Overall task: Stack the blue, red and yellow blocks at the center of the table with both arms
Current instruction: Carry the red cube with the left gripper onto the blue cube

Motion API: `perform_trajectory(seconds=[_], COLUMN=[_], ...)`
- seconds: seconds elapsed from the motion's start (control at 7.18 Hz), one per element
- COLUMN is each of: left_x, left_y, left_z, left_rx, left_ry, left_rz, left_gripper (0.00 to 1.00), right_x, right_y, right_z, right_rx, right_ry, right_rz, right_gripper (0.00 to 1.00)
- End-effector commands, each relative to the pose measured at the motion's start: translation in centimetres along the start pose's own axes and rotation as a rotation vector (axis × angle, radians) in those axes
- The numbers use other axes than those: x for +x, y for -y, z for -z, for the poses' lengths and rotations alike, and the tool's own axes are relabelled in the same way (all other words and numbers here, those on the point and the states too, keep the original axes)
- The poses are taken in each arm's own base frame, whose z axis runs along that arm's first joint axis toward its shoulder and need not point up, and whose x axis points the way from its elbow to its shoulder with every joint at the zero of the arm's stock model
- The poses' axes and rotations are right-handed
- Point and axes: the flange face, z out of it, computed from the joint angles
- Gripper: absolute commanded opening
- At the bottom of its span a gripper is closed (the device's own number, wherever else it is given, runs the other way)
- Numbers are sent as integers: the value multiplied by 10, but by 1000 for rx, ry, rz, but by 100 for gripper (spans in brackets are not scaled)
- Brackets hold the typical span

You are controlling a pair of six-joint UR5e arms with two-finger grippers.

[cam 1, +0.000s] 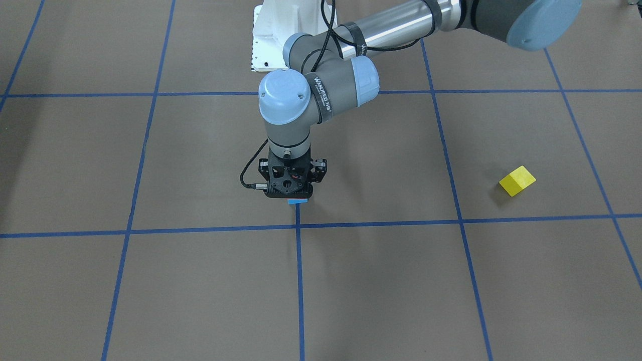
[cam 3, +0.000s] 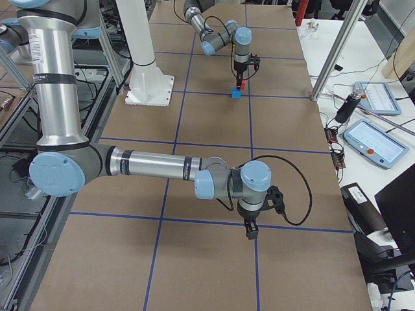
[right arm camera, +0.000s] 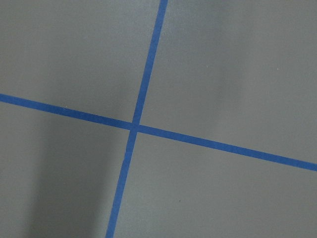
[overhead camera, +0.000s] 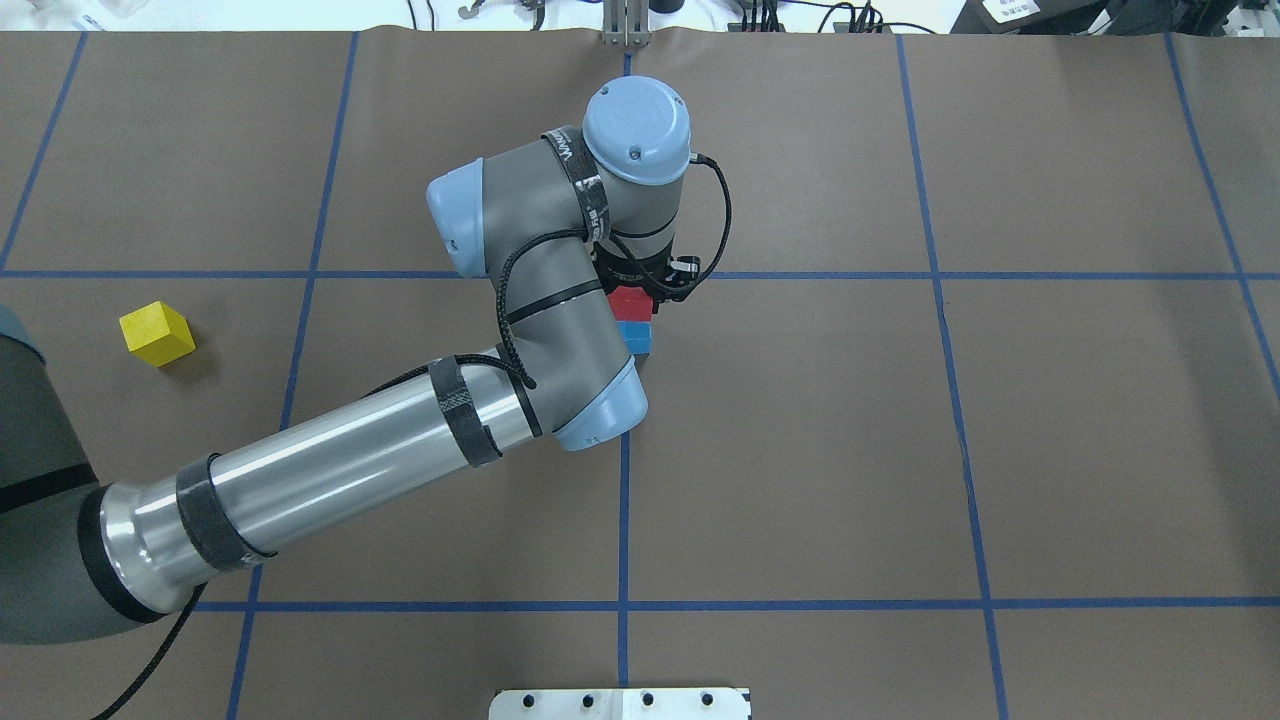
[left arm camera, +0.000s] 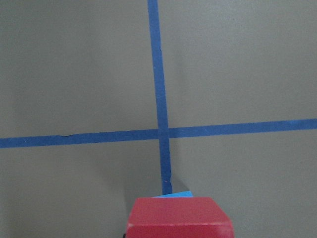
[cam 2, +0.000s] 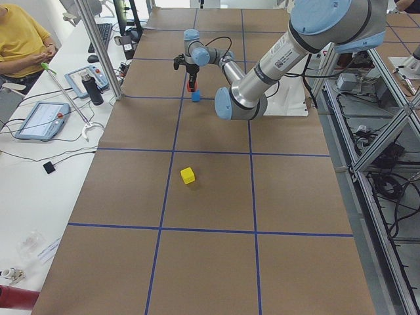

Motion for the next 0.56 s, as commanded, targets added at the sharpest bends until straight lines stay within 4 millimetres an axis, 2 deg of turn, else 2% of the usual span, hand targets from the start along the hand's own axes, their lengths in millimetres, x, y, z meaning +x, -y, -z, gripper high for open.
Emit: perform_trajectory(seconds=[0.0,0.14,0.42], left_x=[5,5,10], left_y=[-8,-11,-16], left_z=[-4,-6,-3], left_rx=[-14,-19,-21], left_ry=[4,4,-6], left_rz=[-1,13,25], left_gripper=[30,40,47], right_x=[0,0,0], right_y=[0,-1,-1], right_z=[1,-1,-1], right_rx=[1,-1,-1], right_ry=[0,0,0], right_rz=[1,-1,-1], right_gripper=[100,100,100])
